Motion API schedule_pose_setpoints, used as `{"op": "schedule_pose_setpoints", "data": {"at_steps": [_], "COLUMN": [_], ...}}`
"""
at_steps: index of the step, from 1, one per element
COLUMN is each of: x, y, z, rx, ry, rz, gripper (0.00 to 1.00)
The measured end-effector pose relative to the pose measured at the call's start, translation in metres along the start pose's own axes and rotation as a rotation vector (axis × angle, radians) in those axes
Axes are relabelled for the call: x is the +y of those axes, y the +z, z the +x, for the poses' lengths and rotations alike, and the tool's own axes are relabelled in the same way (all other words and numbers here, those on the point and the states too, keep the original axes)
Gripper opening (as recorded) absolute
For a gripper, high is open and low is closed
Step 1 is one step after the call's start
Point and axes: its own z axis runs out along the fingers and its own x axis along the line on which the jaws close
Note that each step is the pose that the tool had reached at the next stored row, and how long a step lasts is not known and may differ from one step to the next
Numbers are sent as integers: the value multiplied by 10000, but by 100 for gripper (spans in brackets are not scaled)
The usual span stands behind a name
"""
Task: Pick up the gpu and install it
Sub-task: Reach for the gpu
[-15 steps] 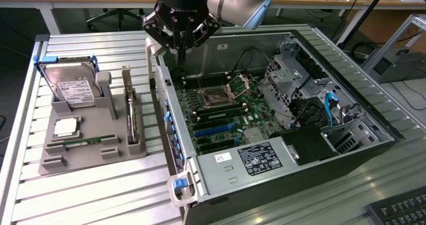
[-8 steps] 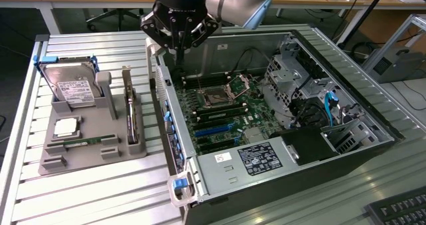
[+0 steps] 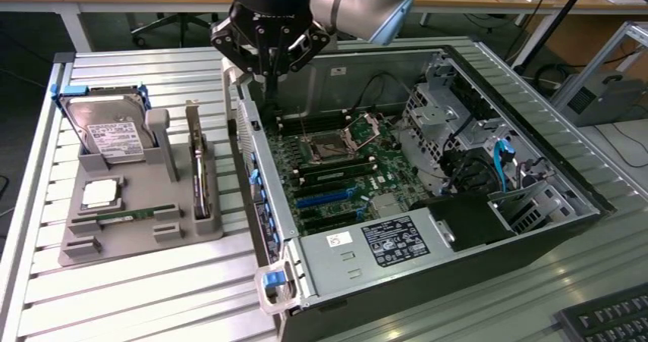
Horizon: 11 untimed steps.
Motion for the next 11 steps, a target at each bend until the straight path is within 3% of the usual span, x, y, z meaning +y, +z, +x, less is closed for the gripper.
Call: {"op": "schedule_pose_setpoints", "data": {"at_steps": [7, 11], "x": [-2, -9], "y": [0, -3], "z": [20, 113], "rx": [0, 0], "ry": [-1, 0], "rz": [0, 0], "gripper": [11, 11]}}
